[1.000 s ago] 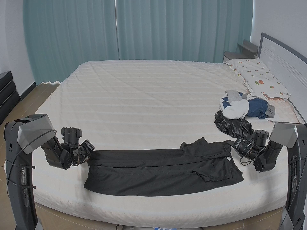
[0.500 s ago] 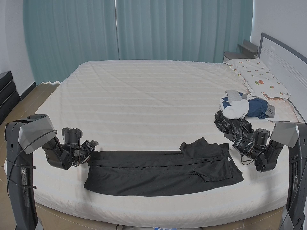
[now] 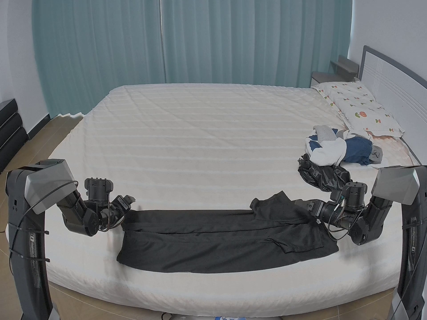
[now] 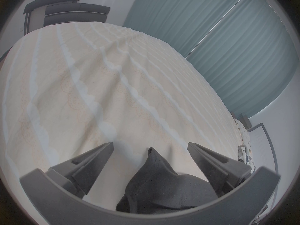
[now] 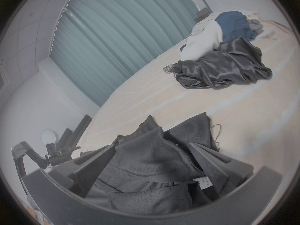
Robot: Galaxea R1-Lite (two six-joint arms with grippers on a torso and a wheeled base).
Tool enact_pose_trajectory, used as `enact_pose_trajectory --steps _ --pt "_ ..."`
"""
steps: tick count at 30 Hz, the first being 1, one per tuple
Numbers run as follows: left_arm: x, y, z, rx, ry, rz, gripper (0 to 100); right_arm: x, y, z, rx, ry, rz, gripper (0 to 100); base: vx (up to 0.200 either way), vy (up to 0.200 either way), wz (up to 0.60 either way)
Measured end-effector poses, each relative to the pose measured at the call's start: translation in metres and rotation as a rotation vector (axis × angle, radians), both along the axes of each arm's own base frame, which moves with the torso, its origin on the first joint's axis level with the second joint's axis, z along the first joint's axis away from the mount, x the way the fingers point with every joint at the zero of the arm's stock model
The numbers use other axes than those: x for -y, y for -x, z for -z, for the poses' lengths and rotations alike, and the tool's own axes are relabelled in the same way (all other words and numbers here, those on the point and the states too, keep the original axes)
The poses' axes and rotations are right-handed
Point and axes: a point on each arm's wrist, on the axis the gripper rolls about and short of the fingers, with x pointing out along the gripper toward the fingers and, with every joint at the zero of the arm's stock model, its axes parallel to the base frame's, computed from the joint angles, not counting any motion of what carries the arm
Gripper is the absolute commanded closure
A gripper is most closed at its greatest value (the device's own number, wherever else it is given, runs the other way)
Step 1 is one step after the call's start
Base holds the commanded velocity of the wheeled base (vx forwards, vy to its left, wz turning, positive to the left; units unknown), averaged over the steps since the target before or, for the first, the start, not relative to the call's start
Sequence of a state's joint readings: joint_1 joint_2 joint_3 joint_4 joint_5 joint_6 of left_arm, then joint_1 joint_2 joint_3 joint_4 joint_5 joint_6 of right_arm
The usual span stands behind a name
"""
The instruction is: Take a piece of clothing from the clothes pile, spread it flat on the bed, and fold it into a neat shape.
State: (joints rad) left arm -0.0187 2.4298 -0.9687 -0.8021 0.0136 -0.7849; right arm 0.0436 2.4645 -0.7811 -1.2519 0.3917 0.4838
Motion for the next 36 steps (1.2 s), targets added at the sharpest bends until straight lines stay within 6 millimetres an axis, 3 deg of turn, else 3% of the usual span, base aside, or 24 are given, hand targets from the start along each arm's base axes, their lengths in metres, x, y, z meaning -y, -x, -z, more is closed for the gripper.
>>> enact_pose_trajectory --steps 10,11,20,36 --pt "0.0 0.001 0.0 -0.002 0.0 0.001 0 -0.007 -0.019 -0.001 0.012 0.042 -0.035 0 0.0 0.0 0.0" --pt "0.001 0.001 0.0 -0.002 0.001 0.001 0 -0.007 -0.021 0.0 0.009 0.045 -0.037 100 0.0 0.0 0.0" --pt "0.001 0.001 0.0 -0.002 0.0 0.002 0 -0.004 -0.025 0.008 -0.008 0.087 -0.049 100 0.0 0.0 0.0" --pt "0.0 0.001 0.0 -0.004 0.0 0.002 0 0.017 0.017 0.003 0.015 0.11 -0.1 100 0.0 0.0 0.0"
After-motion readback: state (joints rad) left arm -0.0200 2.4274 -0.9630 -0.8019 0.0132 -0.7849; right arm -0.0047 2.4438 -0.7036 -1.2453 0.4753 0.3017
